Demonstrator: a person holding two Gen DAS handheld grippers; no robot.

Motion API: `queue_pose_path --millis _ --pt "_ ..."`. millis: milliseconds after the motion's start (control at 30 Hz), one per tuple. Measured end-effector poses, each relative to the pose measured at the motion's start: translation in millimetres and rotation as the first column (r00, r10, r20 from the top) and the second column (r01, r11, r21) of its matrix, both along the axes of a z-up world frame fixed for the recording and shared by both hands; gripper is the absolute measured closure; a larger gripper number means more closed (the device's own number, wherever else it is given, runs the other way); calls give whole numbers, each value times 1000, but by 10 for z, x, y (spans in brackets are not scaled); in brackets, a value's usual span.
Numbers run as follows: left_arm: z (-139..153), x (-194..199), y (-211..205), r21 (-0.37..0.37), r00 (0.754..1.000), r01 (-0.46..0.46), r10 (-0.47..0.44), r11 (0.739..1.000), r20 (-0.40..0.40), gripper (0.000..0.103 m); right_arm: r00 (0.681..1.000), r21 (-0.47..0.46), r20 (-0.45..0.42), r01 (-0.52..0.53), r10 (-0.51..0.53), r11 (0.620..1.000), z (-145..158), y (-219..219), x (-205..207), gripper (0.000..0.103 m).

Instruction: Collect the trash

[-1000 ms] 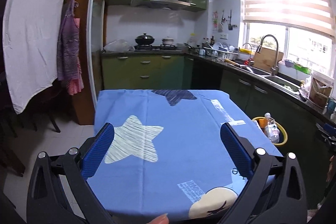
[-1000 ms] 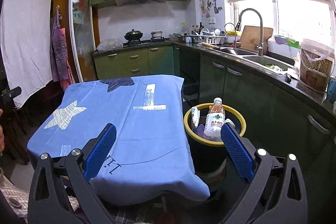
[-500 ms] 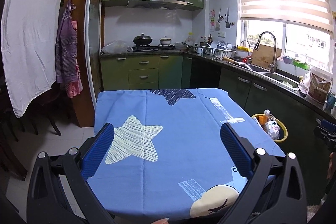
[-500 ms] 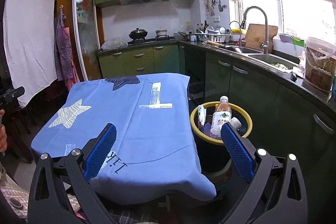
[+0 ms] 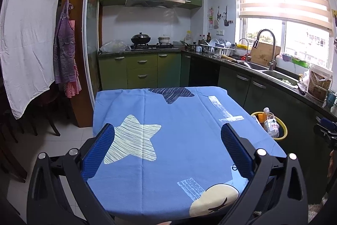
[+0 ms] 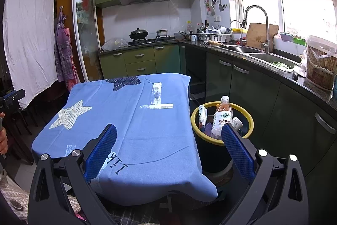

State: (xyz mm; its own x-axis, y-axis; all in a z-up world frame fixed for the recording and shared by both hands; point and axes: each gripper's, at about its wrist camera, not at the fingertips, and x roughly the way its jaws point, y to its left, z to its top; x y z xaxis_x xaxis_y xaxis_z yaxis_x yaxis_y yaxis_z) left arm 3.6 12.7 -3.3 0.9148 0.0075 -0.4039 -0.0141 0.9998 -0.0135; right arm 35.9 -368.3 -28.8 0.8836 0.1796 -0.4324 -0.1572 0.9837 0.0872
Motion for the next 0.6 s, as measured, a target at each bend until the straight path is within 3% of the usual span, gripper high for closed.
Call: queue_pose_path --millis 600 --pt "-39 52 -45 9 1000 19 -19 1000 -17 7 1000 4 -5 2 -2 1000 -32 11 1 5"
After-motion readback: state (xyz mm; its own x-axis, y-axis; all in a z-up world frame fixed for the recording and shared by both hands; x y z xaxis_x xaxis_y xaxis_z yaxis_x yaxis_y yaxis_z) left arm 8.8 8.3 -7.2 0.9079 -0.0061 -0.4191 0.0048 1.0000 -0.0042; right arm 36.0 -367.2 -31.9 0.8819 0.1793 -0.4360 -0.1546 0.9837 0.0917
